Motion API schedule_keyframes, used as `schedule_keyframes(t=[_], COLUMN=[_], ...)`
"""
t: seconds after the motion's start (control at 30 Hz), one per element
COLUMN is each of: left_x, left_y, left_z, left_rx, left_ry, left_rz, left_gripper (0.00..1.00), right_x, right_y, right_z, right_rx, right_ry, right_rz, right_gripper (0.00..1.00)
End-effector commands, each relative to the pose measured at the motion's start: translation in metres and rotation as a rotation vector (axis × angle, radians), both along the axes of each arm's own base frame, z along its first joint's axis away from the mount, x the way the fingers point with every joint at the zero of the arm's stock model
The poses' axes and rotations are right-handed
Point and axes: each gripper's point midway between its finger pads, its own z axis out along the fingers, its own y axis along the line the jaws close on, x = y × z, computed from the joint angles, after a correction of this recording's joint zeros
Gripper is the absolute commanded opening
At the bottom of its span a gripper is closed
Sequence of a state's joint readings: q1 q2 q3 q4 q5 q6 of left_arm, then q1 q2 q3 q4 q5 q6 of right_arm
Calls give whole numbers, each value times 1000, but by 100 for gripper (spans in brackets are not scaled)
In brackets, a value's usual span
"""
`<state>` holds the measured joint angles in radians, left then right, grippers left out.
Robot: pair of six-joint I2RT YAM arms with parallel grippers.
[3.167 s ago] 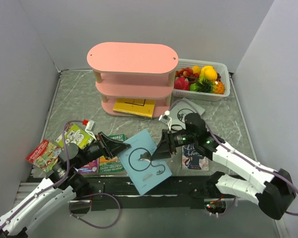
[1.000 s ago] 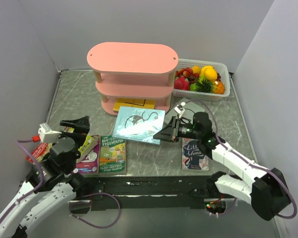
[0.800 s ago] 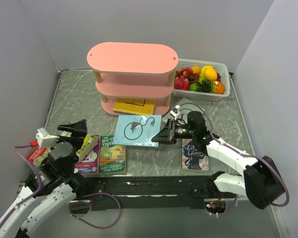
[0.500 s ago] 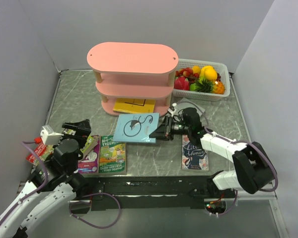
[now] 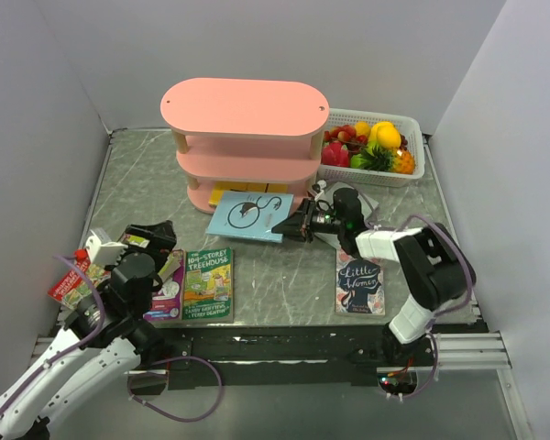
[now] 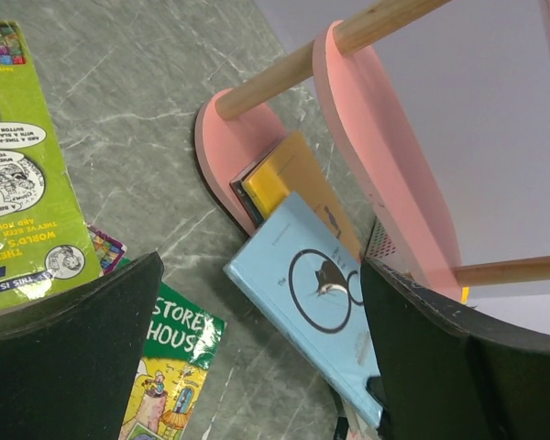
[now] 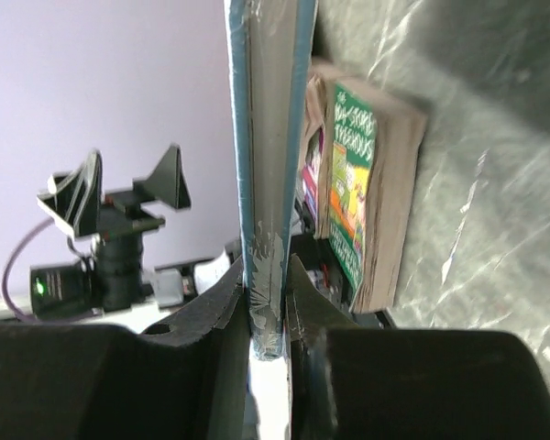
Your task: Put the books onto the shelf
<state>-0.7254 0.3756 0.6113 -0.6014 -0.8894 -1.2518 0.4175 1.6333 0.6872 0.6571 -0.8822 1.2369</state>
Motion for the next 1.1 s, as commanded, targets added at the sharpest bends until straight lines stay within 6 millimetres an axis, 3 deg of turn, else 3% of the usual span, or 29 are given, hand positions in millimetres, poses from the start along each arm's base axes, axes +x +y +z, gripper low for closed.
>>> schedule_keyframes(t=[0.0,0.2,0.63,0.9,1.07], left_x=[10,16,29,38,39], left_y=[-5,-11,-29,-52,-64], left_z=[6,10,-7,-22,-31], left_rx=[18,17,51,37,18], left_ry=[-21,-54,-6,28,49], left_rz=[11,-3,-37,-111,-155], left_gripper=[96,95,95,93,90], right_x=[27,46,74,78,81], right_y=[8,10,-6,-4,-3], right_z=[67,63,13,-2,-10], right_rx=[175,173,100,75,64], right_ry=[-229,-233,-112,-79,-50], right_rz=[19,13,-33,-35,-37], right_gripper=[0,0,0,7,25])
